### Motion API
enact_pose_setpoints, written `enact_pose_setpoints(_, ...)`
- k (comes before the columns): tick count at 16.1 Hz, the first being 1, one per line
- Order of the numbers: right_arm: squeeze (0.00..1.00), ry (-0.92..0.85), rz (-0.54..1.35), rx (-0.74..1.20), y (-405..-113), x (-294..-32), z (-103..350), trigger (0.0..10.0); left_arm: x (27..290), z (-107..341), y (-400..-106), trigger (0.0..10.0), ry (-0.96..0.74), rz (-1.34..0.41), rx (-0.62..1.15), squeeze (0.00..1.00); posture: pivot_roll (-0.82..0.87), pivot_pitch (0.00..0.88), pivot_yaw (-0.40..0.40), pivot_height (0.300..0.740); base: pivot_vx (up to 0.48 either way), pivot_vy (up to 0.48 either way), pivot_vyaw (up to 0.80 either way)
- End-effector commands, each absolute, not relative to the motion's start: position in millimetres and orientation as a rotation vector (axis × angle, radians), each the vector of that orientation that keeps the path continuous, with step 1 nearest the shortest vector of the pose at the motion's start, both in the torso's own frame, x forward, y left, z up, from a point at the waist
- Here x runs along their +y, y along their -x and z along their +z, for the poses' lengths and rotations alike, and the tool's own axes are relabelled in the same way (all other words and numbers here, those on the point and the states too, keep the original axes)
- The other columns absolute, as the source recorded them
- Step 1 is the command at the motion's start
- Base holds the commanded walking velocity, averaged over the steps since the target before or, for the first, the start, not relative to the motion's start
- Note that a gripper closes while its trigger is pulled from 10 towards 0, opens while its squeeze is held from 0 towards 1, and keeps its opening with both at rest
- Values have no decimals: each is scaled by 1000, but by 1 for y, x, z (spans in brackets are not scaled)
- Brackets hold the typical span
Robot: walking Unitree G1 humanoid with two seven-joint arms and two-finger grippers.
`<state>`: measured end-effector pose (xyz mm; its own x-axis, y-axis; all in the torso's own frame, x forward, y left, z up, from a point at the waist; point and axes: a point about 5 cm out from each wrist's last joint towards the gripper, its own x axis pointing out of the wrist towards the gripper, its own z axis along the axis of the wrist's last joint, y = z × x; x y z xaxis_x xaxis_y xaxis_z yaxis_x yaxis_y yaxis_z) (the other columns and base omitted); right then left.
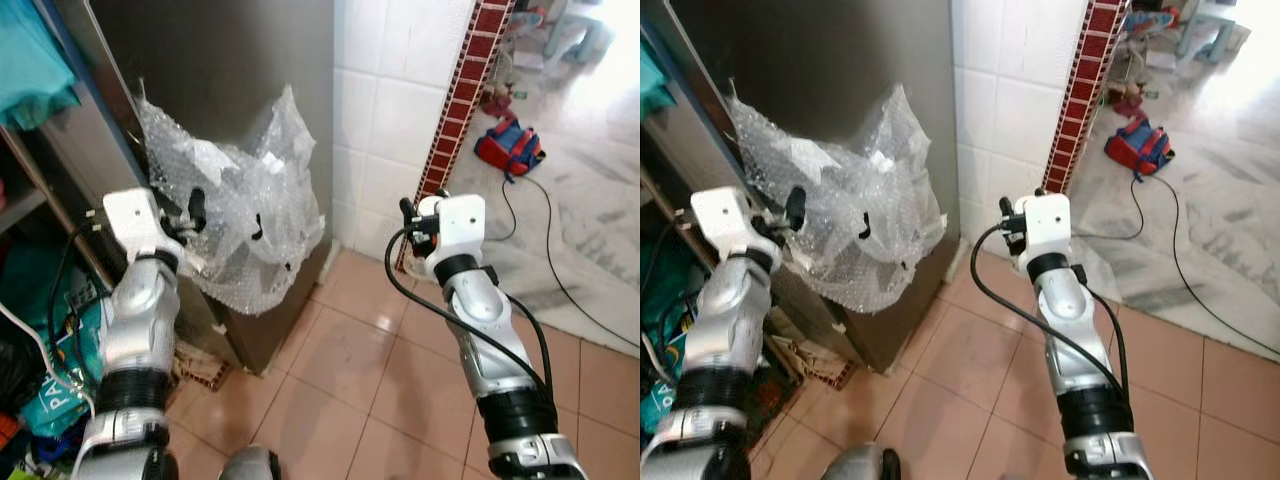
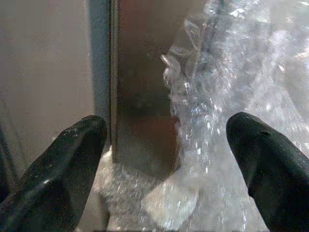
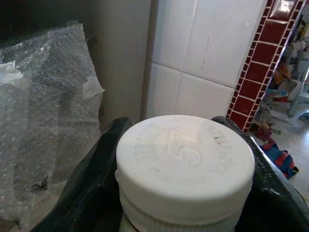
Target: Restocking fridge
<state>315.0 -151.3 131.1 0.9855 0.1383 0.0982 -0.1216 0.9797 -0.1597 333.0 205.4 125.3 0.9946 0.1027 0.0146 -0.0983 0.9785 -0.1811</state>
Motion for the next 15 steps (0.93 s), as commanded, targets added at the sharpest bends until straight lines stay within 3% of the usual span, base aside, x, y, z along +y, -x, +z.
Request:
enact_pose_setpoints(1,0,163,124,-156,-315,-151,143,10000,211,126,-337,10000,194,120,-15,0,-7,46,20,740,0,0,0)
enact_pose_setpoints(7,0,188,106,-165,-312,-161,150,10000,210,132,-358,10000,238,80,25,0,-25,81,31,740,0,0,0)
enact_pose_setpoints(15,0,195,111,-154,-306,-160,149,10000,149,110,-366,10000,250,-254,172,0,-40,82,5,740,0,0,0)
